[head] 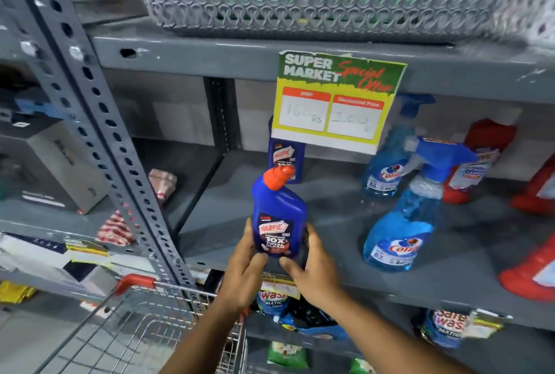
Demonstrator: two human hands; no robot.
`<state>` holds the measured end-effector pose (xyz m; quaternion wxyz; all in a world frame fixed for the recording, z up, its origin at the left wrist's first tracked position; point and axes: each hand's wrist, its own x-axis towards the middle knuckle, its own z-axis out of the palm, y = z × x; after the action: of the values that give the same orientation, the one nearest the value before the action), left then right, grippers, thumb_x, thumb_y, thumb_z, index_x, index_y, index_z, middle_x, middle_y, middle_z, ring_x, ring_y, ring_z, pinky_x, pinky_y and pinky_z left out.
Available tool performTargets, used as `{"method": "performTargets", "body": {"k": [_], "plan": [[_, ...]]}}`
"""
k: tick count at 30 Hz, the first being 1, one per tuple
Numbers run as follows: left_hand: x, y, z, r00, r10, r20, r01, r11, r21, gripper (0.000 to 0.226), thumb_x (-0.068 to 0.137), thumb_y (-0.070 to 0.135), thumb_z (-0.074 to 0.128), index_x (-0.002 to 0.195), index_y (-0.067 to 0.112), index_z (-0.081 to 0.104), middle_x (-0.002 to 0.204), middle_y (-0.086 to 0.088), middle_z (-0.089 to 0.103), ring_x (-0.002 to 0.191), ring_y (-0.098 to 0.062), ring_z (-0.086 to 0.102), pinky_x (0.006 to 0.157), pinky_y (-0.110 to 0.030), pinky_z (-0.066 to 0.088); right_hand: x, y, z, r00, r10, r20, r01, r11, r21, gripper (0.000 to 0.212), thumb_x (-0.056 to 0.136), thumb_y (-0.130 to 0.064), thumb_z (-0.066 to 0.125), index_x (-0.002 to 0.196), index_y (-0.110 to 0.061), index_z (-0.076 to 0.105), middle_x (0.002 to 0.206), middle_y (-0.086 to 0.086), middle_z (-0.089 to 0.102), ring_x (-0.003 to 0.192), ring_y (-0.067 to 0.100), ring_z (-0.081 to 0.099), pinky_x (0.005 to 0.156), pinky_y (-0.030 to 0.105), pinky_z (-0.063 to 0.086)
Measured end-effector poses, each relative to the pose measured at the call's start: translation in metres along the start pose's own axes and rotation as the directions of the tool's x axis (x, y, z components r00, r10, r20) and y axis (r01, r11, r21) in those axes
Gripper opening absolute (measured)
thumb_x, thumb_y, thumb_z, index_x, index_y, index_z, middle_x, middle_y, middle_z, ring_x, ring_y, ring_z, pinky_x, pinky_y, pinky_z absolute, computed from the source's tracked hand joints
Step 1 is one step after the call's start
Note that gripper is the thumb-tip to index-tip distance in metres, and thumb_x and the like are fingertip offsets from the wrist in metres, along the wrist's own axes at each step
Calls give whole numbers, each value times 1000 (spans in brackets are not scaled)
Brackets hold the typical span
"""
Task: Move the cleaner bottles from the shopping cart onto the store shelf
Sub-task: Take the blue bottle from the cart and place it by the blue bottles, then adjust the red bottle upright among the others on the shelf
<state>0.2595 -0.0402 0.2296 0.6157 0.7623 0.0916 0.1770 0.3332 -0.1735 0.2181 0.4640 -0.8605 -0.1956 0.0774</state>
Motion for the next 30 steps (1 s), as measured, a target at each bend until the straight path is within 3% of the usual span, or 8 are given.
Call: {"method": "performTargets", "body": {"k": [3,6,10,14,18,22,26,30], "plan": [[-20,-17,9,971,-57,-234,69,997,44,65,76,43,44,139,41,29,142,12,48,124,8,46,101,-21,39,-31,24,-22,998,-11,-69,20,992,126,72,78,-36,69,140,-26,36,136,-12,49,126,-1,46,107,25,38],[-54,-35,29,942,59,-331,-11,989,147,55,76,49,53,129,37,44,133,-2,53,118,-17,57,100,-45,47,-77,70,-69,953,9,-304,44,985,166,45,76,-28,73,114,-45,57,117,-8,66,104,-1,62,92,20,48],[-85,-41,77,989,127,-69,-107,964,244,53,72,76,50,121,54,50,133,32,47,124,-8,53,101,-47,49,-116,135,-166,756,192,-626,-17,961,274,60,77,5,69,95,-52,64,83,-17,71,70,-2,63,72,9,50],[-90,11,155,928,307,212,-357,894,271,46,85,61,47,128,46,47,139,27,45,129,5,45,106,-11,34,-119,160,-267,566,200,-800,-31,975,222,36,74,-29,64,103,-48,53,93,-19,64,80,-6,59,73,9,46],[-64,74,255,875,238,422,-313,943,117,60,87,56,45,141,36,29,153,18,26,140,13,18,110,-2,12,-94,181,-315,698,207,-685,-86,975,207,56,80,7,62,112,-35,43,112,6,55,85,-19,57,76,3,45],[-16,97,346,887,-27,461,-18,995,94,72,93,19,52,150,18,8,159,6,11,143,0,10,113,-14,8,-75,201,-315,876,167,-453,-132,985,109,67,74,-2,64,126,-34,38,123,1,58,114,13,58,101,39,45],[-5,86,378,882,-94,462,132,990,-51,67,78,11,54,142,20,35,148,-7,45,134,-8,40,117,-29,26,-74,203,-307,906,169,-388,-128,983,128,72,73,-9,61,136,-28,32,130,2,58,117,22,57,102,45,45],[-13,67,374,933,-96,346,135,987,-89,63,63,17,53,120,43,53,119,19,68,118,-6,59,104,-30,44,-76,202,-297,947,115,-299,-94,992,82,77,76,-9,62,143,-21,27,130,2,59,118,19,57,99,33,46]]}}
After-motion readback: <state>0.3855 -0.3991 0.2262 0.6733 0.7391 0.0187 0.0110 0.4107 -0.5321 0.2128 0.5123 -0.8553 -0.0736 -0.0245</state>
